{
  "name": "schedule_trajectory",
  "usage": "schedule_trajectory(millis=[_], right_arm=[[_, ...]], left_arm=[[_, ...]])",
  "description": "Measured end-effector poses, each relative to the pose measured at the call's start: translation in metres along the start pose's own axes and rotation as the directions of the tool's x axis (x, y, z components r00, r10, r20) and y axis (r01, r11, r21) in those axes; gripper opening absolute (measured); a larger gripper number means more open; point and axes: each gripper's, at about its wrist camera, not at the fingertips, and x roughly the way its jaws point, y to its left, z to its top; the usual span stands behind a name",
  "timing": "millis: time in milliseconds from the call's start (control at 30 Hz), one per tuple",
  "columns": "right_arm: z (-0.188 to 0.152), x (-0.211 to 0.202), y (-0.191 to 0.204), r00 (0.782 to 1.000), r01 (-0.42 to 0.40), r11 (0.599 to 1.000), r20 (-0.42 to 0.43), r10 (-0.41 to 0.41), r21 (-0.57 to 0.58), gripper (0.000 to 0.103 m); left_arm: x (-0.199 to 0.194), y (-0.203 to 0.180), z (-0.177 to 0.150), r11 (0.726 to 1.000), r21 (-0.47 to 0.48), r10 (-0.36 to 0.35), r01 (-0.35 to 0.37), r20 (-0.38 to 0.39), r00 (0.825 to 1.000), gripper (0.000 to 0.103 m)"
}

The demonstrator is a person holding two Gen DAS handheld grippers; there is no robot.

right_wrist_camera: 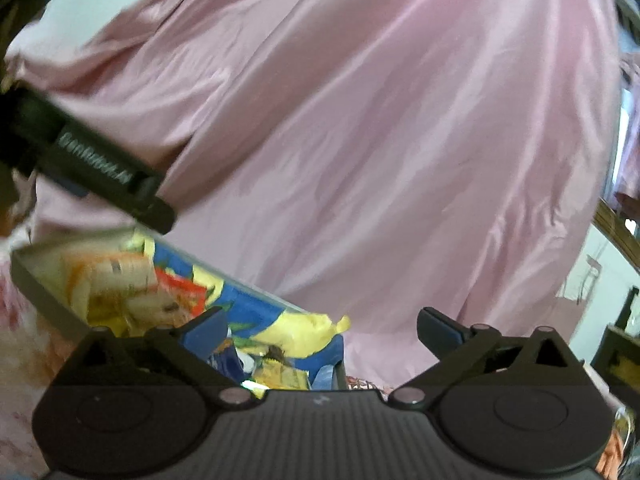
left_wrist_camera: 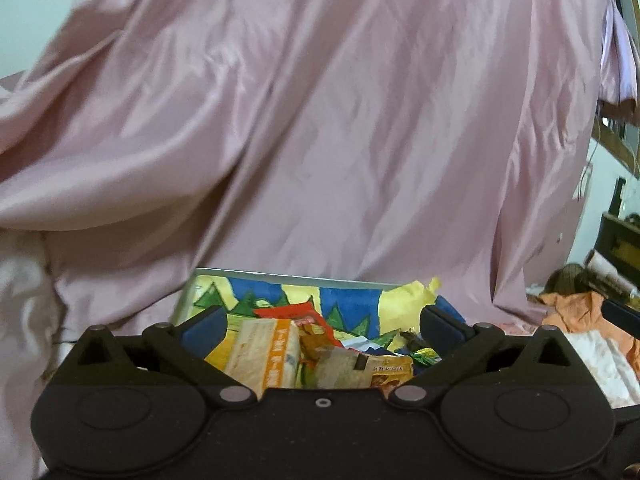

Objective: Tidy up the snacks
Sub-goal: 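Open both tools to drop cake pack and candy bar into the tray, then withdraw both tools from the tray toward the blue packet and round cracker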

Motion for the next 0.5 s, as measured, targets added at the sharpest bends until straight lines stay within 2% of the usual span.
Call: schedule_trajectory(millis=[233,500], right_arm=[[0.005,-0.053,-0.01,0.998,-0.015,0.997,0.061,0.01,0.082,0.103],[-0.006,-0.104,-0.008,0.999,-0.05,0.985,0.011,0.049,0.164,0.103]], left_arm=[[-0.059,0.012,-0.018,1.0,-0.026,0.012,-0.011,0.011,1.0,0.102],[-0.117,0.023,-0.051,0.999,-0.03,0.016,-0.016,0.01,1.0,0.102]])
